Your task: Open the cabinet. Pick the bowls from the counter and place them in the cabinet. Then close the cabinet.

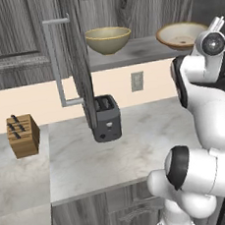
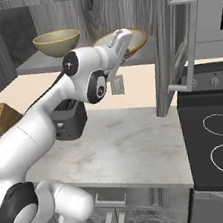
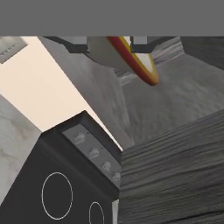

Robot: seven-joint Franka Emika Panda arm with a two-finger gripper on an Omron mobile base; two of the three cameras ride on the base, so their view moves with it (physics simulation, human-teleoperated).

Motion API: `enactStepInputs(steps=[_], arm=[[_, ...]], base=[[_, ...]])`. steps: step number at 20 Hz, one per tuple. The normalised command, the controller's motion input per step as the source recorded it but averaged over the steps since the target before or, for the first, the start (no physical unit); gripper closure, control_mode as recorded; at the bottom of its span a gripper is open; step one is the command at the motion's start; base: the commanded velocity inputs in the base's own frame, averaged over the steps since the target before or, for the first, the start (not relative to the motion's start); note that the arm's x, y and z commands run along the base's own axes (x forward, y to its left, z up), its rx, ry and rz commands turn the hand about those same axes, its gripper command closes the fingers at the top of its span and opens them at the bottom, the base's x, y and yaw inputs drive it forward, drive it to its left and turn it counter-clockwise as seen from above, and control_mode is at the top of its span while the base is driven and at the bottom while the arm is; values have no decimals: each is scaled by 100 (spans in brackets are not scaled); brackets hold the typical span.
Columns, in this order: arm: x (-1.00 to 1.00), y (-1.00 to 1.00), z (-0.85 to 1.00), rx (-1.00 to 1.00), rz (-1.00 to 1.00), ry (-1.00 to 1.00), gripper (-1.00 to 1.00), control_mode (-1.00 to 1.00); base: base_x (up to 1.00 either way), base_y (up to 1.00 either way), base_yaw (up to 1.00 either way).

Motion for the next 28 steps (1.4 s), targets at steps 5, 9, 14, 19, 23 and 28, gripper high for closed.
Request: enactStepInputs(steps=[5, 9, 14, 19, 23, 28], arm=[[35, 0, -14, 0, 0, 1, 100, -100], [46, -4, 0, 0, 0, 1, 100, -100], [55, -16, 0, 1, 0, 4, 100, -100], [46, -15, -1, 1, 0, 4, 100, -100], [46, -10, -3, 0, 0, 2, 100, -100], [48, -5, -8, 0, 0, 1, 100, -100]], base=[[0, 0, 0], [0, 0, 0], [0, 0, 0], [0, 0, 0], [0, 0, 0], [0, 0, 0]])
